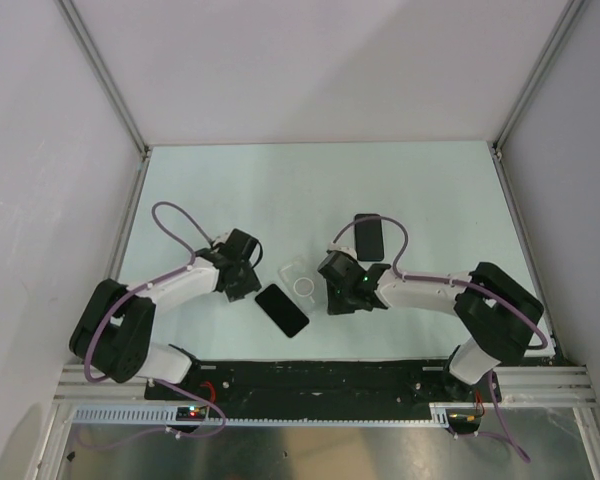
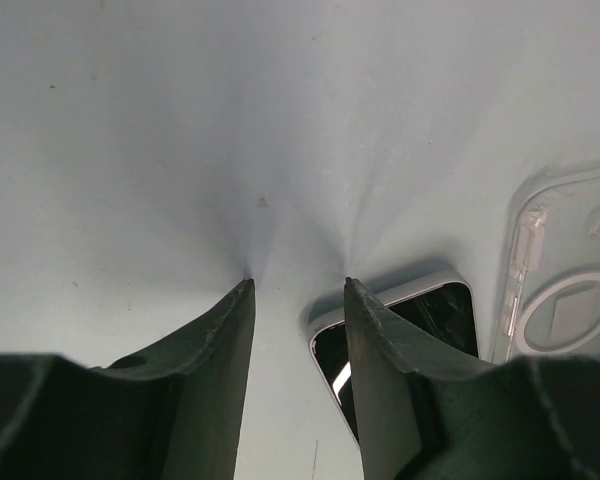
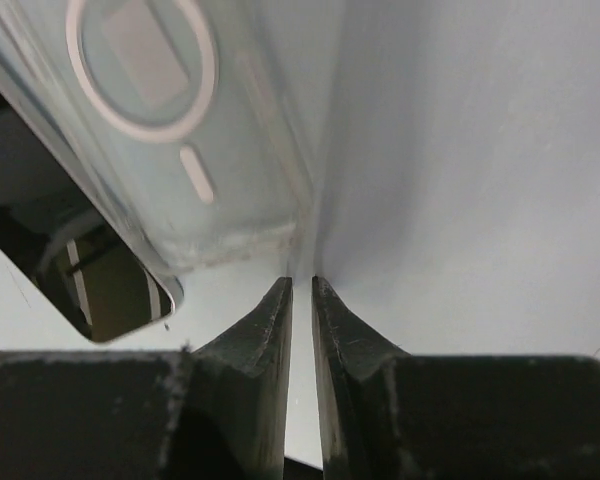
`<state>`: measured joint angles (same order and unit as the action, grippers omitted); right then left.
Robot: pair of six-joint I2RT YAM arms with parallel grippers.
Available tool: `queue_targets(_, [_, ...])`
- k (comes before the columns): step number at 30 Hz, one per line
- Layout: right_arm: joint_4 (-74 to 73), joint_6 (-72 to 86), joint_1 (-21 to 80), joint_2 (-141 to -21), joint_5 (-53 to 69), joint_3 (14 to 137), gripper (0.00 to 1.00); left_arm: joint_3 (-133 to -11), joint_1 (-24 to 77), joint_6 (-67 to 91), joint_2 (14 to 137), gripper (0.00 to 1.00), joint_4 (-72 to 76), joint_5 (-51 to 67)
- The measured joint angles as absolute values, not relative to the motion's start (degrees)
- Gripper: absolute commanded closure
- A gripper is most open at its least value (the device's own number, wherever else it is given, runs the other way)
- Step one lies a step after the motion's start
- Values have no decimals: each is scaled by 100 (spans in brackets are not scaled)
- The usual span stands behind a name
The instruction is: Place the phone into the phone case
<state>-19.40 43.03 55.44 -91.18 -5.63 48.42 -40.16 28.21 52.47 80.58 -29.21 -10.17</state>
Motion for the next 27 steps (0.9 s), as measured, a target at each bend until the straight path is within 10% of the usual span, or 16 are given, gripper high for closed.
queue_targets(15, [-1594, 4080, 4604, -9758, -443, 5476, 75, -3647, 3481, 5603, 7703, 60, -2620, -1024])
queue_targets(27, [-1466, 3374, 5092, -8648, -598, 4980, 18, -3494, 3944, 6005, 7489, 54, -2652, -875])
